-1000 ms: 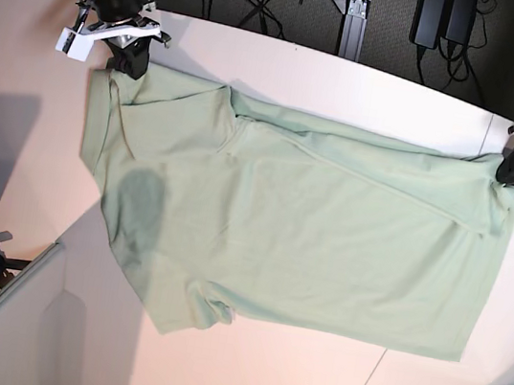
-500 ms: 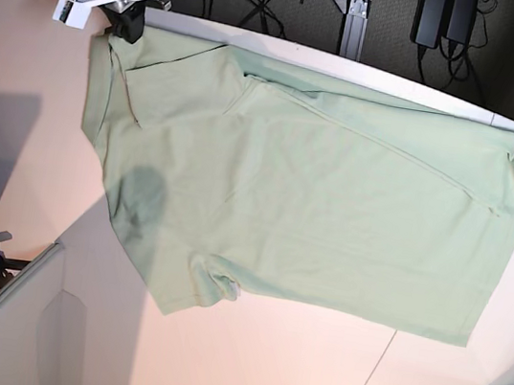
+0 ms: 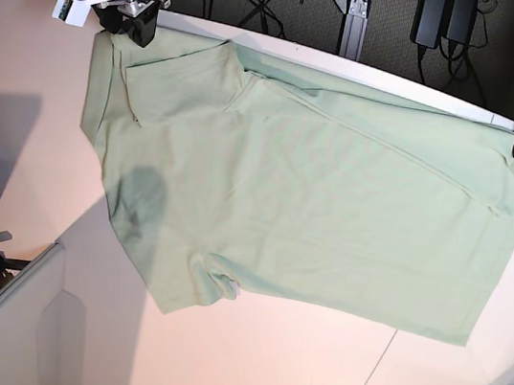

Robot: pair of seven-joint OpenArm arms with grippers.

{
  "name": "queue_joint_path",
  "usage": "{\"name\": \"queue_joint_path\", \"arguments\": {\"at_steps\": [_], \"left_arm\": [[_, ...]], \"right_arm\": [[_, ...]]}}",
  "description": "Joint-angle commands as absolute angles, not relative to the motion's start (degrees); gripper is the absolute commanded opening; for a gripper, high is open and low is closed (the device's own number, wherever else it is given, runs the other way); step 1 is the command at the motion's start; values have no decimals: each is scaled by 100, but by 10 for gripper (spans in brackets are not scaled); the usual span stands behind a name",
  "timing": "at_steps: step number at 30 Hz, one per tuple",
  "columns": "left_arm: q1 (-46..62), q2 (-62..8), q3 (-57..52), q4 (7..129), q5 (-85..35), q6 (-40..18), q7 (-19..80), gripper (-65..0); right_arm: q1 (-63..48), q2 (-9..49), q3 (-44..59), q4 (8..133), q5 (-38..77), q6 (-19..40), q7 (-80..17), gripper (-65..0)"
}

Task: Fold the T-shirt properly
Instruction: 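Pull the shirt edge taut between both grippers to straighten it, then reposition the right gripper to the sleeve and the left to the hem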

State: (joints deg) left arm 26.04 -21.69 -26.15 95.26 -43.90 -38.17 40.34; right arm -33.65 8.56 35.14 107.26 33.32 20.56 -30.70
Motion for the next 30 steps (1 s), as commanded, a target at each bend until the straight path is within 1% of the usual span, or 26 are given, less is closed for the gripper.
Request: {"name": "queue_joint_path", "arguments": {"at_steps": [1,7,10,12,13,15,18,21,23,26,30], "left_arm": [[2602,-2259,-2777,9633,-4545,-3848,3924,-357],[2602,-2377,-3826,9754,-4877,-3839,3964,-357],[2504,-2585,-3981,9786,-4899,-3837,3723,-357],[2283,-2683,-3898,9784,-4779,-3822,3518,-357],[2126,-2703,-3813,9782,-4641,-3721,3430,-357],[1723,-2749,-3474,9734,-4211,-3352,3293,-357],[1007,-2829,-2670,9395,-3588,-2941,3072,-357],[108,-2856,-1839,8646,-3234,-2790,2847,-357],[-574,-2856,-1385,7915,-3094,-2738,2676,-357],[-1625,-2814,-878,6580,-2923,-2738,2434,-356],[-2856,-2714,-543,4644,-2845,-2742,2427,-355]], "right_arm": [[-3400,919,3588,10831,3336,2084,-2936,-277],[-3365,954,4036,10831,3371,2082,-2932,-277],[-3301,1028,4174,10831,3385,2082,-2893,-277],[-3201,1085,4185,10831,3367,2082,-2893,-277],[-3146,1111,4182,10831,3343,2082,-2891,-277],[-3013,1146,4182,10831,3343,2082,-2895,-277],[-2899,1140,4182,10829,3339,2082,-2899,-277],[-2895,1144,4182,10827,3339,2082,-2897,-277],[-2912,1144,4182,10827,3273,2082,-2899,-277],[-2945,1146,4182,10827,3192,2082,-2897,-277],[-3006,1144,4182,10827,3221,2082,-2895,-277]]}}
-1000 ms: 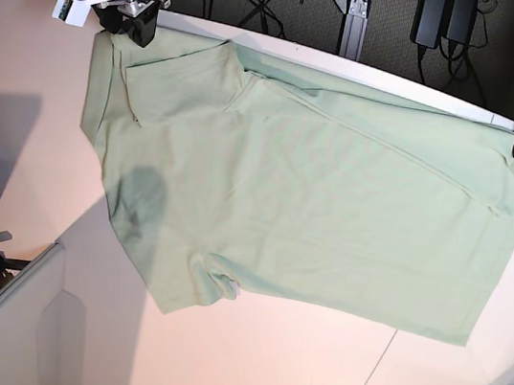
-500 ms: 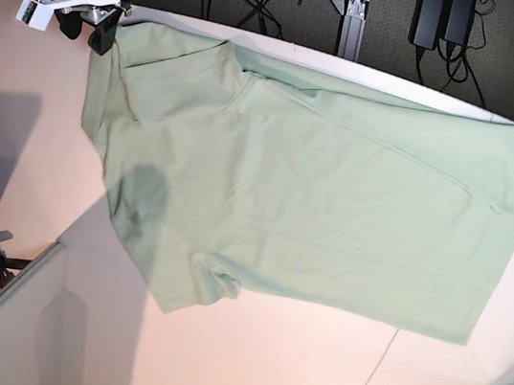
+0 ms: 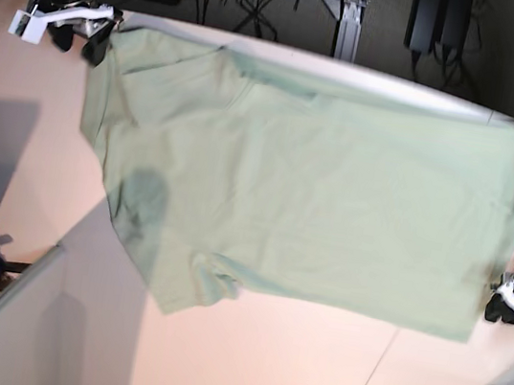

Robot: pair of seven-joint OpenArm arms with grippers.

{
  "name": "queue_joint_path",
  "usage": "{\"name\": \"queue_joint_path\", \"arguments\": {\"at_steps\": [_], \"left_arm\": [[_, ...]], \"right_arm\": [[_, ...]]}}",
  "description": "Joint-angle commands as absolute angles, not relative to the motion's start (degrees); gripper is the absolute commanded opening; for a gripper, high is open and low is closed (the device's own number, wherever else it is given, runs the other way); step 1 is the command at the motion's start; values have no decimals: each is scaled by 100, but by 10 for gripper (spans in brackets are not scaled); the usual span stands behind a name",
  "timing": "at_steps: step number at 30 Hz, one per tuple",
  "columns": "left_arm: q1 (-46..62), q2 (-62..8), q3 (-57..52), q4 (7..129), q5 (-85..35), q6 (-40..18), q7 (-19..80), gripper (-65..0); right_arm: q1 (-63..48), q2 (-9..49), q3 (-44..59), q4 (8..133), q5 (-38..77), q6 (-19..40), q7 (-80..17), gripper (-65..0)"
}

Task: Fold the T-shirt properly
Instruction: 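Reposition the right gripper to the sleeve and the left to the hem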

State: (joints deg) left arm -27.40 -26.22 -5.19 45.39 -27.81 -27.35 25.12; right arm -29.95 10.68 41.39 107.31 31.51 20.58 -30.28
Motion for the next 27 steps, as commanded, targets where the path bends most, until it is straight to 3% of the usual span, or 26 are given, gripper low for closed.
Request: {"name": "queue_joint_path", "arguments": {"at_steps": [1,4,8,22,24,27], "left_arm": [[-3103,-2700,-489,4219,-2840,-2746,2432,-355],[-3586,-2703,-412,3345,-2746,-2749,2421,-347],[-3662,-2683,-408,3122,-2689,-2814,2471,-289],[-3603,-2143,-408,3122,-2563,-3022,2504,-291],[-3601,-2141,-408,3122,-2539,-3030,2506,-325],[-3603,-2145,-408,3122,-2408,-3345,2390,-479]], "right_arm": [[-3006,1144,4182,10827,3218,2082,-2897,-277],[-3006,1146,4182,10827,3218,2082,-2897,-277],[-3004,1144,4182,10827,3225,2082,-2895,-277],[-3004,1144,4182,10827,3262,2082,-2895,-277],[-3002,1144,4182,10827,3262,2082,-2893,-277],[-3000,1144,4182,10827,3262,2082,-2888,-277]]}}
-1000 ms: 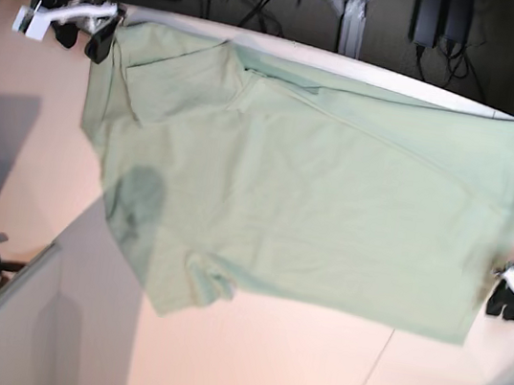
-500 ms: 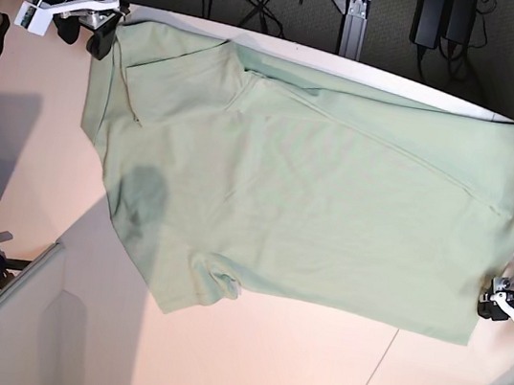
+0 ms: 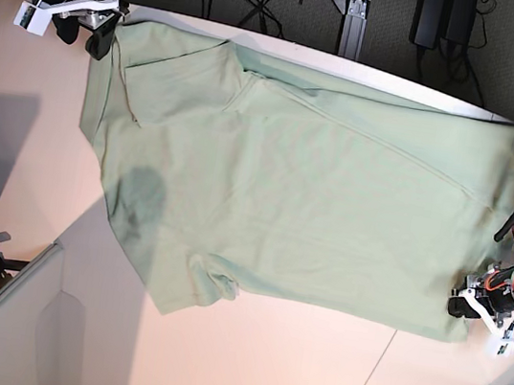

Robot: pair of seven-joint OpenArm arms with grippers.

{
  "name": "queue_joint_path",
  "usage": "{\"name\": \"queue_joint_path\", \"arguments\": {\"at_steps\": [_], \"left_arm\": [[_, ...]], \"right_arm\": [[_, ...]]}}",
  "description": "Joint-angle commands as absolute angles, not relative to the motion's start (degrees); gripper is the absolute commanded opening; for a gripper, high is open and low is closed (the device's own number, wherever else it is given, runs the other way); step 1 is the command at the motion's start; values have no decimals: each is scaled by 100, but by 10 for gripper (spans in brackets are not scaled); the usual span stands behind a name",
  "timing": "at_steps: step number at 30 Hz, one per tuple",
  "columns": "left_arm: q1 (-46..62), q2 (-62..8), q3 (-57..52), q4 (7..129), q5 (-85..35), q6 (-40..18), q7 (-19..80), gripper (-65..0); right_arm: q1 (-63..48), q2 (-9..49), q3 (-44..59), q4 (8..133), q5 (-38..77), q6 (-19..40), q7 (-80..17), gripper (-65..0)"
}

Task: Fold the T-shirt properly
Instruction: 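Reposition the right gripper to the sleeve and the left to the hem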

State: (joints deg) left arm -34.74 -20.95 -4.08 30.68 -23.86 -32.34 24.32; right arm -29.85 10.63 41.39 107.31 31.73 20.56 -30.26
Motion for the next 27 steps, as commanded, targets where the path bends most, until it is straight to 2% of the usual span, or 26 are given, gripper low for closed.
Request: {"name": "queue_joint_path", "arguments": {"at_steps": [1,3,7,14,19,23,27], "left_arm": [[-3603,-2145,-408,3122,-2410,-3448,2357,-538],[-3603,-2147,-408,3122,-2412,-3642,2244,-650],[-3605,-2163,-408,3146,-2469,-3975,2202,-650],[-3603,-2163,-408,3146,-2613,-4000,2233,-650],[-3599,-2163,-408,3146,-2609,-4000,2303,-650],[-3575,-2163,-408,3146,-2609,-4000,2469,-650],[-3470,-2209,-408,3146,-2609,-4000,2552,-650]], "right_arm": [[-2995,1144,4182,10827,3262,2080,-2864,-277],[-2985,1149,4185,10827,3280,2082,-2792,-277],[-2755,1160,4193,10827,3387,2080,-2738,-277],[-1741,1162,4193,10827,3387,2053,-2742,-277],[-910,1240,4077,10676,3044,1249,-2740,-277],[-228,1643,3680,9773,2768,1041,-2738,-277],[784,2123,3183,8060,2740,1035,-2718,-277]]}}
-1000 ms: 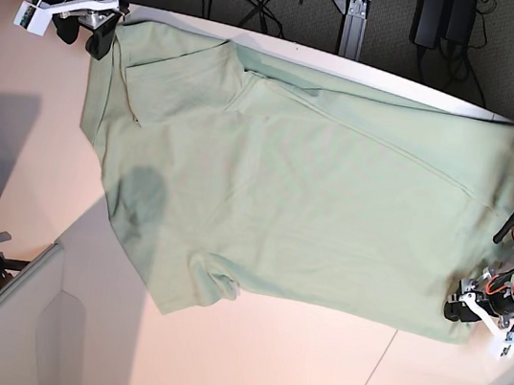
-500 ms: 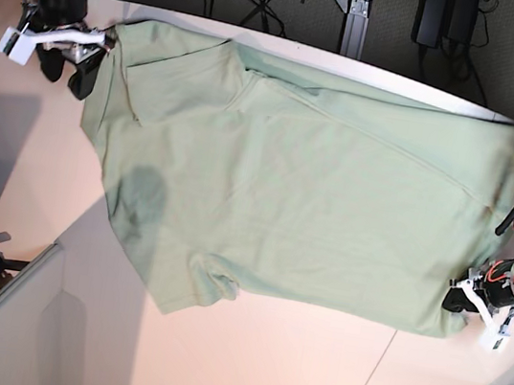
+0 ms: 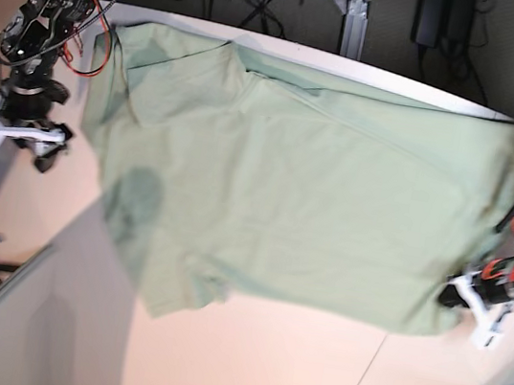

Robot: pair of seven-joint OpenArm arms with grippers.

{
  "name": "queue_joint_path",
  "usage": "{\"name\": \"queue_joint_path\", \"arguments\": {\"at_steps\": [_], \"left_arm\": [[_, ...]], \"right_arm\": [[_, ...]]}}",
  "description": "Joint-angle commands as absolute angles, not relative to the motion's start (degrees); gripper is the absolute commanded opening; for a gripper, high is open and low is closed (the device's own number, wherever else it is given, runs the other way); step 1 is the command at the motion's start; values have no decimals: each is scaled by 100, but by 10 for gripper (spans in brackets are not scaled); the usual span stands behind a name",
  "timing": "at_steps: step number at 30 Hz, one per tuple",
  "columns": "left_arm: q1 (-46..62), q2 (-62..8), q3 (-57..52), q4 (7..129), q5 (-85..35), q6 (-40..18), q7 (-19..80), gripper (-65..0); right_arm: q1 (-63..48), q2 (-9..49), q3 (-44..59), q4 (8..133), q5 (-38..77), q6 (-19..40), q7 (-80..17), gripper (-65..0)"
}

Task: Fold the T-shirt properly
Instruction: 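Reposition the right gripper to the sleeve and the left to the hem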

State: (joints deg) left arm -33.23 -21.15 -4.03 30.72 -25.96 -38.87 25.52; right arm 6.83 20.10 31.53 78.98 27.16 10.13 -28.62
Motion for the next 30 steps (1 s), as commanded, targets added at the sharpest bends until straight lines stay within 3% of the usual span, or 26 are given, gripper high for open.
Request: {"name": "queue_joint_path", "arguments": {"at_steps": [1,6,10,23,30], "left_arm": [[-3435,-2226,-408,3146,-2611,-4000,2552,-650],[-3317,-2303,-408,3146,-2613,-4000,2648,-650],[-3319,-2300,-408,3146,-2615,-4000,2668,-650],[-3315,-2303,-408,3146,-2711,-4000,2685,-650],[-3315,-2303,-408,3146,-2720,-4000,2685,-650]], "right_arm": [[1076,2217,3074,7583,2740,1037,-2698,-277],[2368,2613,2255,5356,2738,1490,-2700,-277],[2958,2646,1747,4486,2742,1741,-2670,-277],[3094,1723,1584,4338,2484,1938,-2523,-277],[3092,1734,1584,4383,2237,1938,-2390,-280]]}}
